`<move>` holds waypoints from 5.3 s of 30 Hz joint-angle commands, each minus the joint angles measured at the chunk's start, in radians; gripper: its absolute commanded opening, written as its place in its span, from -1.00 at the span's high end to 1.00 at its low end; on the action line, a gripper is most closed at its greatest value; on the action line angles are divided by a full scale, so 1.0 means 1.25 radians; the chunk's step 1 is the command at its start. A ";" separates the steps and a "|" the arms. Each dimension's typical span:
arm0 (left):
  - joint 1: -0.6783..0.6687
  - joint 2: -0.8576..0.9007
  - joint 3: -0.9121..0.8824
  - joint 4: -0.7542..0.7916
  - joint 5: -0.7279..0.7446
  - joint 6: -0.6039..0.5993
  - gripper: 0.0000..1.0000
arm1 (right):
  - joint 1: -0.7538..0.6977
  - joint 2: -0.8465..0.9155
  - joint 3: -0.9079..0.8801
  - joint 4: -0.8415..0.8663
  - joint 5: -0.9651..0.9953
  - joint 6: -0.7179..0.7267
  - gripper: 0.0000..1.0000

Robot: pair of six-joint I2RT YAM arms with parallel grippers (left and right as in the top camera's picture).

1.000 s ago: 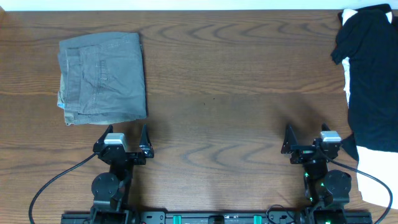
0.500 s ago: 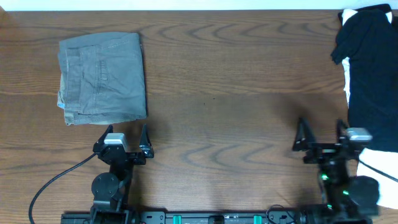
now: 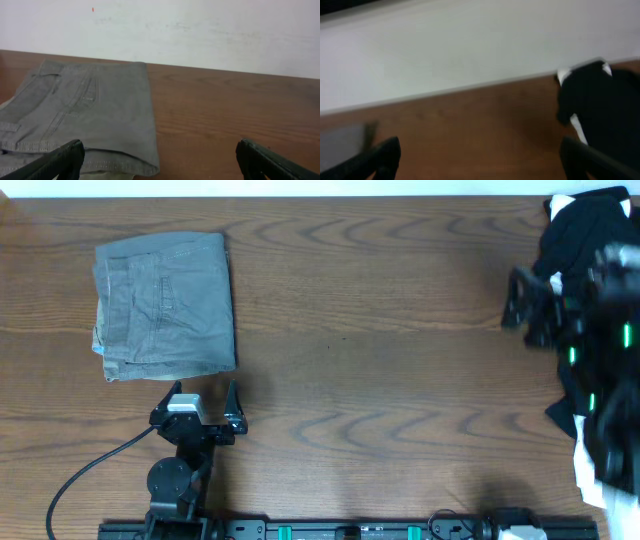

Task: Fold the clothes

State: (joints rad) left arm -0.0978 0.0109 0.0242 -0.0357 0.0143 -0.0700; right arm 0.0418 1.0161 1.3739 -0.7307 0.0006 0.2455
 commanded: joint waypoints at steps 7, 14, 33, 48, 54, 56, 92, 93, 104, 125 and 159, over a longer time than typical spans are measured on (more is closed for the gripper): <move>0.005 -0.005 -0.016 -0.030 -0.024 0.013 -0.96 | -0.147 0.462 0.387 -0.169 0.011 -0.054 -0.99; 0.005 -0.005 -0.016 -0.030 -0.024 0.013 -0.96 | -0.237 0.712 0.403 -0.042 -0.056 -0.054 -0.98; 0.005 -0.005 -0.016 -0.030 -0.024 0.013 -0.96 | -0.314 1.060 0.403 0.160 -0.070 -0.005 -0.12; 0.005 -0.005 -0.016 -0.030 -0.024 0.013 -0.96 | -0.316 1.122 0.403 0.205 -0.127 0.004 0.49; 0.005 -0.005 -0.016 -0.030 -0.024 0.013 -0.96 | -0.314 1.121 0.403 0.208 -0.140 0.010 0.98; 0.005 -0.005 -0.016 -0.030 -0.024 0.013 -0.96 | -0.315 1.118 0.403 0.211 -0.139 0.010 0.98; 0.005 -0.005 -0.016 -0.030 -0.024 0.013 -0.96 | -0.107 0.809 0.403 -0.021 -0.342 0.032 0.97; 0.005 -0.005 -0.016 -0.030 -0.024 0.013 -0.96 | -0.085 0.809 0.403 -0.025 -0.342 0.032 0.98; 0.005 -0.005 -0.016 -0.030 -0.024 0.013 -0.96 | 0.204 0.826 0.365 -0.041 -0.338 0.046 0.83; 0.005 -0.005 -0.016 -0.030 -0.024 0.013 -0.96 | 0.469 0.861 0.328 -0.038 -0.303 0.058 0.76; 0.005 0.079 -0.016 0.029 0.282 -0.069 -0.96 | 0.469 0.861 0.328 0.092 -0.468 0.098 0.88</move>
State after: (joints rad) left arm -0.0978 0.0643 0.0174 0.0055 0.2451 -0.1345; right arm 0.6312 2.0922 1.7836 -0.6243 -0.5476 0.3496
